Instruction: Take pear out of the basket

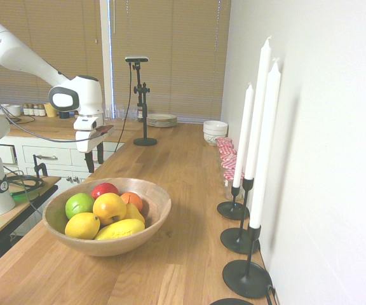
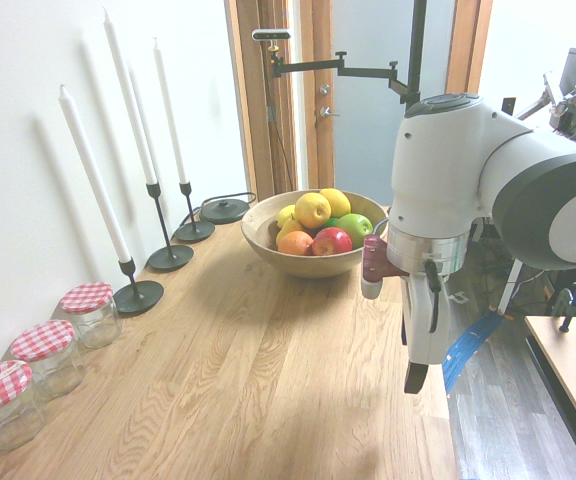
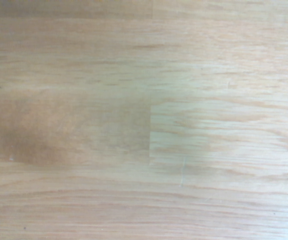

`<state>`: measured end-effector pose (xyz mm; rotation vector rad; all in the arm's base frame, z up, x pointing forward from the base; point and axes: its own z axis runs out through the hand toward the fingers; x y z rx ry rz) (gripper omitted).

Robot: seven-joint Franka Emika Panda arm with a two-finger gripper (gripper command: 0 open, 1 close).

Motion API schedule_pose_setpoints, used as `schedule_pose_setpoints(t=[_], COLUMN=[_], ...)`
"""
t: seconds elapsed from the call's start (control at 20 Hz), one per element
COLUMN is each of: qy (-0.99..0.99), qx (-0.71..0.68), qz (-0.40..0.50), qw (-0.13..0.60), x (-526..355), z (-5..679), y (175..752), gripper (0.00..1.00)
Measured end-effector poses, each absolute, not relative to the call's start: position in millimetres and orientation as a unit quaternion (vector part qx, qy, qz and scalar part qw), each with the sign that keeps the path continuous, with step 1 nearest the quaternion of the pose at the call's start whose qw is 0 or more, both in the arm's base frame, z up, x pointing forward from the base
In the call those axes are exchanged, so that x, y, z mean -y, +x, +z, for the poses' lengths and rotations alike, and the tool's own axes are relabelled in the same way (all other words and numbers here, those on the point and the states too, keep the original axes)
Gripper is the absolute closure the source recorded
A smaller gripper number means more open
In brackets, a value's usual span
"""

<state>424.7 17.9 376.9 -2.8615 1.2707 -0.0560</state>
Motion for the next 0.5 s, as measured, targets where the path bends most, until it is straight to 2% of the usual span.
schedule_pose_setpoints(t=[0.25, 0.5], qy=[-0.912, -0.894], qx=[-0.409, -0.443], qz=[-0.03, -0.067], qw=[0.011, 0.022], x=[-16, 24], z=[389, 450], y=[432, 457], gripper=[0.0, 0.0])
